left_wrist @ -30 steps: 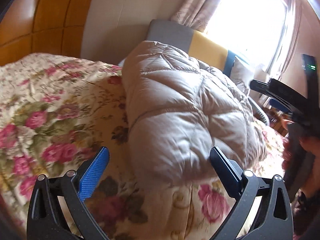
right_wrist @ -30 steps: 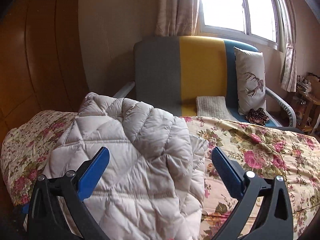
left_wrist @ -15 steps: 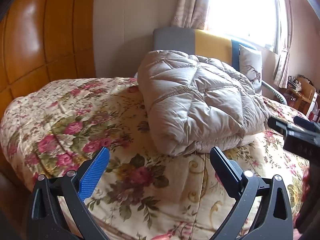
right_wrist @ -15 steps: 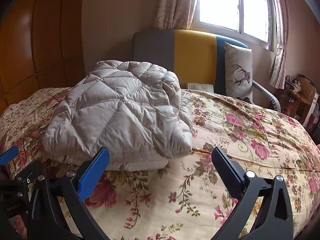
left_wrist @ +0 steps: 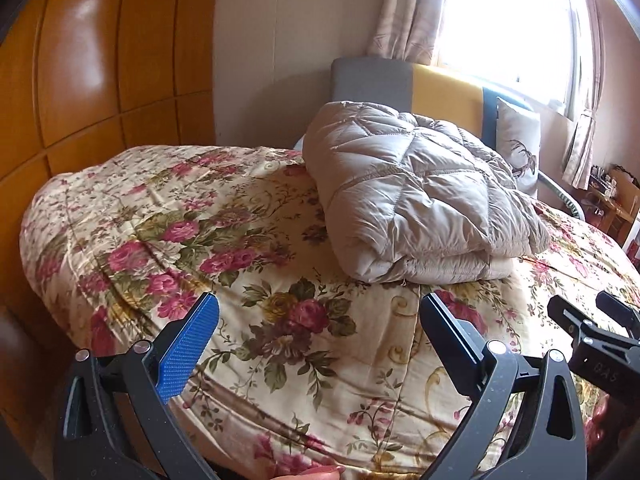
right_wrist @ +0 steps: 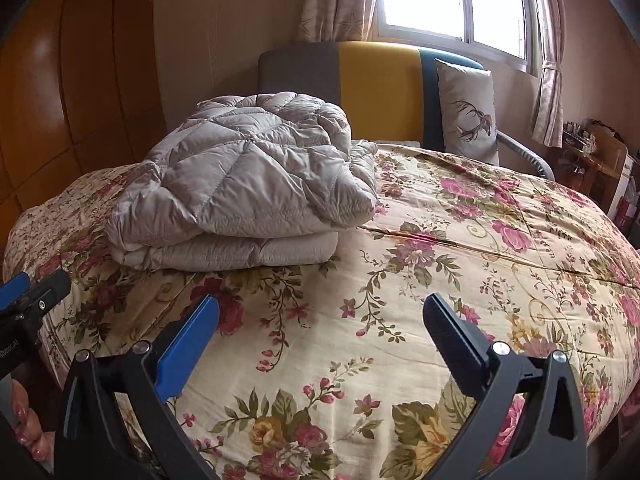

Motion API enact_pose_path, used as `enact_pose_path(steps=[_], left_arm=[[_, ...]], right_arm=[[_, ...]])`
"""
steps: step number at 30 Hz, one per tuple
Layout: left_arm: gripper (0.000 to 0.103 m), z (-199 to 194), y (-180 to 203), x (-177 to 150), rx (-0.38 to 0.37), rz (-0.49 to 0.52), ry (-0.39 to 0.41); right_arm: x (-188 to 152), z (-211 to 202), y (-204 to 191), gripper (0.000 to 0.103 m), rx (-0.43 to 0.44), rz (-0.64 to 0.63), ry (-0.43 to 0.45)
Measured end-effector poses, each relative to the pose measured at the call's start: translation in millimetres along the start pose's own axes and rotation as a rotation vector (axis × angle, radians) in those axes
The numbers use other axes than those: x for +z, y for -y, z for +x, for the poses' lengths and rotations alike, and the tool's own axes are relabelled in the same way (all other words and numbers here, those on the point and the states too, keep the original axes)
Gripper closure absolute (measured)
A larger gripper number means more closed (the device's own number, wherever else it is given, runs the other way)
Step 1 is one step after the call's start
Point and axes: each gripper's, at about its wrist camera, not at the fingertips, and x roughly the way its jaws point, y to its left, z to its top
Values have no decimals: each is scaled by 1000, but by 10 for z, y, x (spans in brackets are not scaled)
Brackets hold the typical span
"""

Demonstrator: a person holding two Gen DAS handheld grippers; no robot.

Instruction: Fold large clothes

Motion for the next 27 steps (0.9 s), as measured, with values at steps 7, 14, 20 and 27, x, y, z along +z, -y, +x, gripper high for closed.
enact_pose_path(steps=[7, 14, 20, 27], left_arm=[[4, -18, 37, -17, 2, 13, 0], [4, -6, 33, -31, 4, 3, -10], [4, 0, 14, -44, 3, 2, -13], [4, 9, 4, -62, 3, 0, -17]], right_arm=[[14, -81, -62, 2, 1, -27, 30], [24, -82, -59, 2, 4, -25, 29], [12, -64, -74, 2, 9, -29, 19], [8, -56, -87, 2, 11, -29, 19]])
